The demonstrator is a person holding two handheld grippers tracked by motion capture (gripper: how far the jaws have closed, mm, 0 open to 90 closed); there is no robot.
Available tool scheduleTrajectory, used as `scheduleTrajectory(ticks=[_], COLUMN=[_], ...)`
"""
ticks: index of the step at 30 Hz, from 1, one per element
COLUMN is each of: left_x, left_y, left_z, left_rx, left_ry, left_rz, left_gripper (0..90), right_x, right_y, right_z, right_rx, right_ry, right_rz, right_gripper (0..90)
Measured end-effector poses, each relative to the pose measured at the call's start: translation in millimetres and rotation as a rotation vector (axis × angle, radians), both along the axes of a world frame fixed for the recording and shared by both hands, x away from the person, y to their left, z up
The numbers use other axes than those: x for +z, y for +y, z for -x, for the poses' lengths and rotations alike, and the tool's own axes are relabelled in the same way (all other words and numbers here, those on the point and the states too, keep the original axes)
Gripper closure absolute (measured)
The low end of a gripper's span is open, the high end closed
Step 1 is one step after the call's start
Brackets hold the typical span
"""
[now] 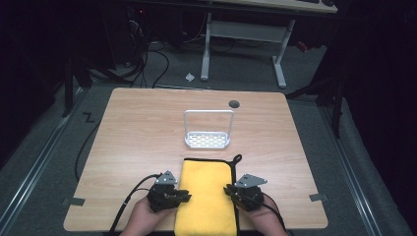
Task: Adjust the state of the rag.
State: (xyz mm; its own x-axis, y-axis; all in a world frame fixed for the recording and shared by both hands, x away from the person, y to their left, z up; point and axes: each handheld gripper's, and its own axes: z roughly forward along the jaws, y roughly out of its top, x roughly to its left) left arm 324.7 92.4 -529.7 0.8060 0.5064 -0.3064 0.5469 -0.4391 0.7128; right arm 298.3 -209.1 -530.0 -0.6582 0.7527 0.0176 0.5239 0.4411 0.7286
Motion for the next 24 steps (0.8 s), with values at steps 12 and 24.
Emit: scheduleTrajectory(ticks=[12, 24], left_x=[3.5, -9.8], left_y=[9.5, -9.5], left_z=[-61.7, -72.6], left_rx=[0.337, 0.311], left_ry=[-0.010, -0.031], left_rz=[0.100, 0.037], left_gripper=[47.2, 72.0], right_x=[0.1, 0.0], right_y=[1.4, 0.4], right_z=[-2.1, -3.8], right_rx=[0.022, 0.024], right_ry=[-0.021, -0.014], right_rz=[0.029, 0.019], right_gripper=[78.9, 78.8])
